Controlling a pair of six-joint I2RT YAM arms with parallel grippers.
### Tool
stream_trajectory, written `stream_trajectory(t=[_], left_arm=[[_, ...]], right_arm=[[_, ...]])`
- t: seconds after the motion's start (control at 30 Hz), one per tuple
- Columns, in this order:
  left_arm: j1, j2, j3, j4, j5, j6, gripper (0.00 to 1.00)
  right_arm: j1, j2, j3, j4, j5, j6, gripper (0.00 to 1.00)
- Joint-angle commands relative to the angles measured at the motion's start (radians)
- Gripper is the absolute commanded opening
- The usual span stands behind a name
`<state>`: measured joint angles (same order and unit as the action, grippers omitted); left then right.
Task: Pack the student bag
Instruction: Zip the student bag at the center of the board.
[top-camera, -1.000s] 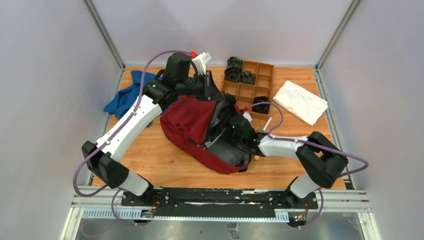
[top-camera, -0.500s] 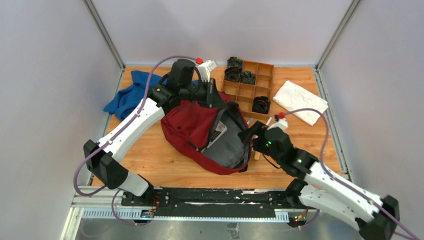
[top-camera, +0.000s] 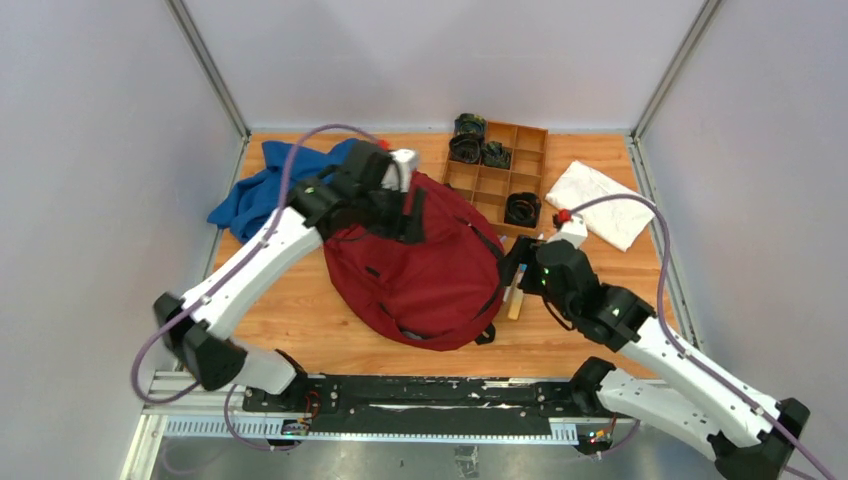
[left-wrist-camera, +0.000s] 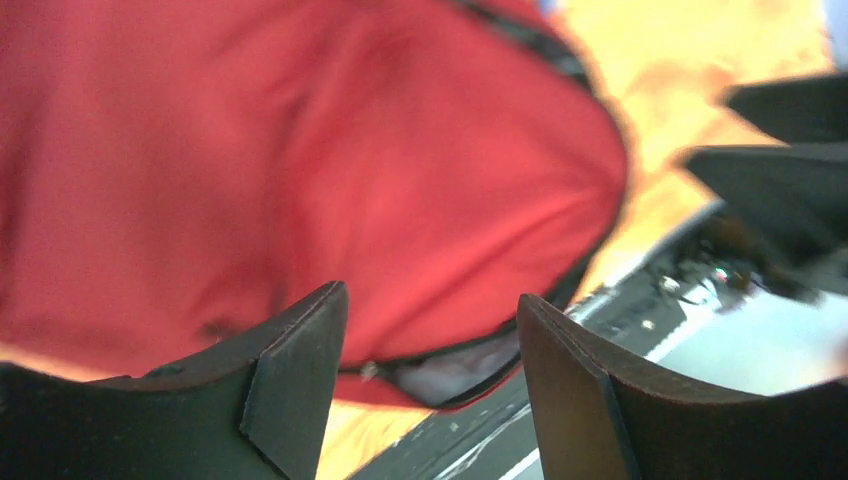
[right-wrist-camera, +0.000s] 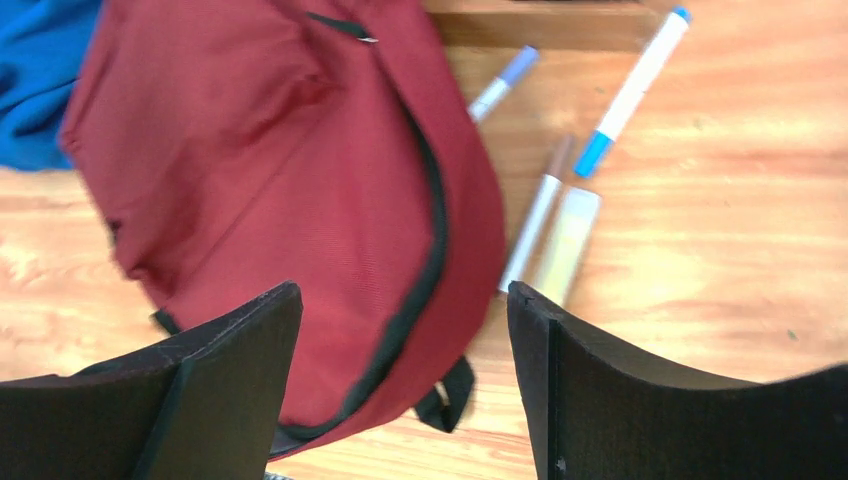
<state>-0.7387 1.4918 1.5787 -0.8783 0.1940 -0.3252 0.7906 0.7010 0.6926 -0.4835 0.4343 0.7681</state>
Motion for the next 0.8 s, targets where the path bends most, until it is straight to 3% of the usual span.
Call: stream_trajectory(t=[0.0, 0.13, 0.27, 0.43, 0.77], left_arm=[[0.151, -0.231, -0.237, -0.088, -0.184, -0.12, 0.69], [0.199, -0.349, -0.481, -0.085, -0.255, -0.281, 0.64], [0.202, -0.363, -0.639, 0.038, -0.203, -0.351, 0.61], [0.213, -0.384, -0.817, 0.289, -0.044, -0.401, 0.55], [0.228, -0.359, -0.921, 0.422, 0.006, -0.431, 0.42]], right_arm=[[0.083, 0.155, 0.161, 0.067, -0.158, -0.167, 0.78], [0.299, 0.456, 0.349, 0.067, -0.117, -0.284, 0.78], [0.338, 0.662, 0.467, 0.012, -0.151, -0.256, 0.76], [0.288, 0.599, 0.381, 0.059, -0.161, -0.206, 0.74], [0.148, 0.414, 0.19, 0.115, -0.194, -0.144, 0.74]])
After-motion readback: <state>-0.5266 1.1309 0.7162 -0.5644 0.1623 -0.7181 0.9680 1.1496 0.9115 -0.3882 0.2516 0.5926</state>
